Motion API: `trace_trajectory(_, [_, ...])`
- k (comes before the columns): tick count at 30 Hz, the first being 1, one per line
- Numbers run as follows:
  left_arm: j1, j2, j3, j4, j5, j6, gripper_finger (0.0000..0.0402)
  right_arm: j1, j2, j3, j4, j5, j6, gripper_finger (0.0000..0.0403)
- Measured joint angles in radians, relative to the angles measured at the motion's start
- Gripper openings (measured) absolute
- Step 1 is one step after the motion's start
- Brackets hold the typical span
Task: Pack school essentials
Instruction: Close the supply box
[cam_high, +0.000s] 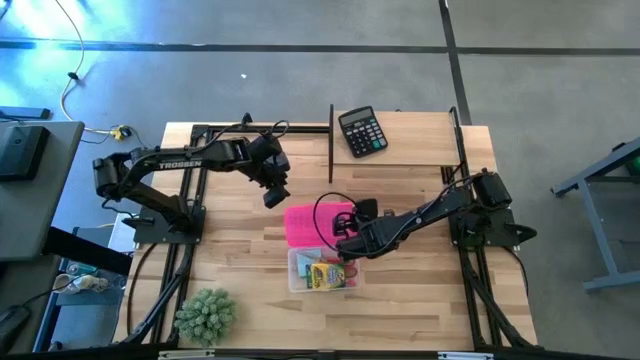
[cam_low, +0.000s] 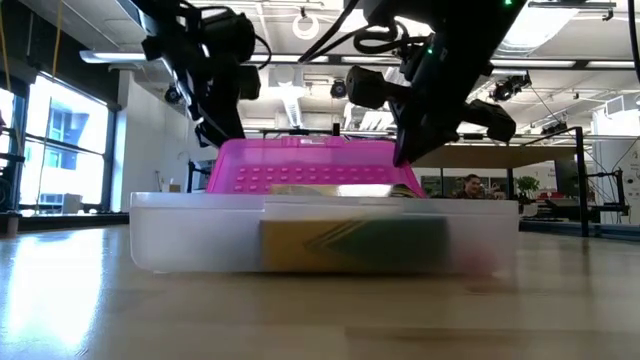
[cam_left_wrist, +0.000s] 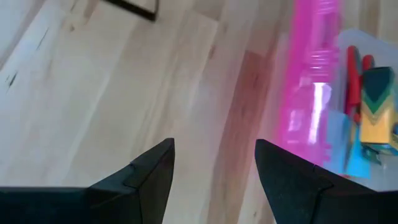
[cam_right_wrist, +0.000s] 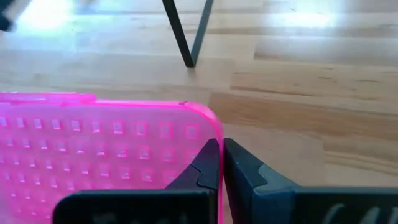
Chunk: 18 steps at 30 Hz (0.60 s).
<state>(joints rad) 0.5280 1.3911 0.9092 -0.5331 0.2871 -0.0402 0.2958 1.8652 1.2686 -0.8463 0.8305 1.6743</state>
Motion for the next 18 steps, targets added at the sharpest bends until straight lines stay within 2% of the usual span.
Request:
trace_trajectory(10, [0.015,0.128,0.0,0.049,0.039,0.035,0.0211,0.016,0.0,0.0,0.048,0.062,-0.03,0.0002])
trace_trajectory(18, [0.014,0.154,0.0,0.156,0.221,0.036,0.0211,0.027,0.0,0.0,0.059,0.105,-0.035,0.0002])
